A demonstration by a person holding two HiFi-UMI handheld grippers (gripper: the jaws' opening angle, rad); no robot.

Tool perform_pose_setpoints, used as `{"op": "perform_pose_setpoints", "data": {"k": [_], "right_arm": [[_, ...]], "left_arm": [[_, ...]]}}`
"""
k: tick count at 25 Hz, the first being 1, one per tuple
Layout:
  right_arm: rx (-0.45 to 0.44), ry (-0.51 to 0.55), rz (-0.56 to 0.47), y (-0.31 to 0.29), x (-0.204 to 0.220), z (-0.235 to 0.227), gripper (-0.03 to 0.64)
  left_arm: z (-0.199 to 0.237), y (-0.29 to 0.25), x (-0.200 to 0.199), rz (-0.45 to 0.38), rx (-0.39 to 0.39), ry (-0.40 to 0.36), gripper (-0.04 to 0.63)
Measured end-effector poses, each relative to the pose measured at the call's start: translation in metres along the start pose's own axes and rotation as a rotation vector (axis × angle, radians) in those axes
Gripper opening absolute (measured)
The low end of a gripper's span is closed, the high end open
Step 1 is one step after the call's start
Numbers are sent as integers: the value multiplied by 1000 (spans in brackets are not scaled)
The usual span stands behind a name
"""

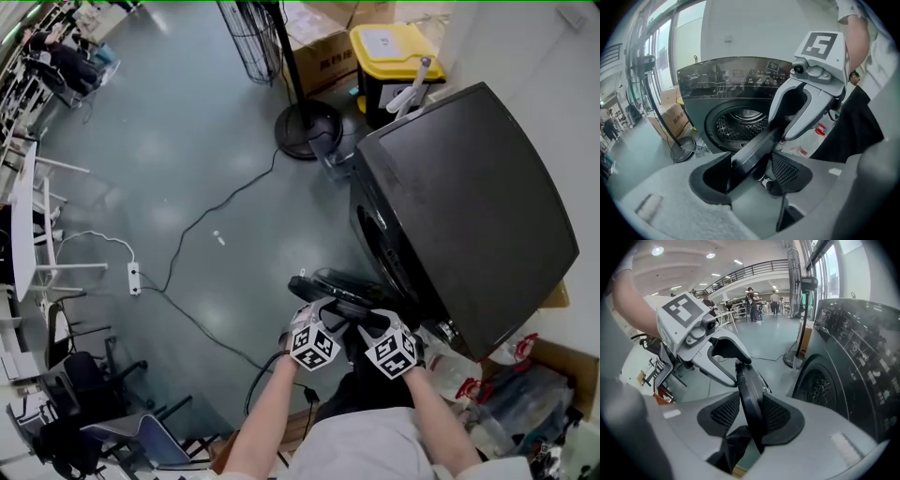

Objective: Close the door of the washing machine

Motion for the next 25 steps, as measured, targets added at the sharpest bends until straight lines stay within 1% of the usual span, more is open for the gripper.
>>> {"op": "perform_pose_setpoints", "data": {"k": [7, 14, 17, 20, 25], "right_arm": [[75, -47, -15, -2, -5, -15, 153], [156, -104, -35, 0, -8, -21, 156], [180, -123, -48, 3, -12, -26, 155], [202, -162, -64, 2, -14, -30, 157], [261, -225, -84, 1, -21, -33, 161]], "left_arm": [[15, -14, -12, -22, 74, -57, 265], [22, -21, -23, -38, 111, -100, 265], [28, -24, -28, -60, 117, -119, 267], [32, -29, -32, -78, 132, -138, 268], [41, -32, -36, -107, 185, -158, 267]]}}
Point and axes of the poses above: the fingertips, and each gripper's own axes: y backward along the fingers, z to its left, x out of its underside, the point moved 4 cm from there along y, backward along the fingers, and after that the axes turned 12 degrees about -x, right-handed, at the moved point
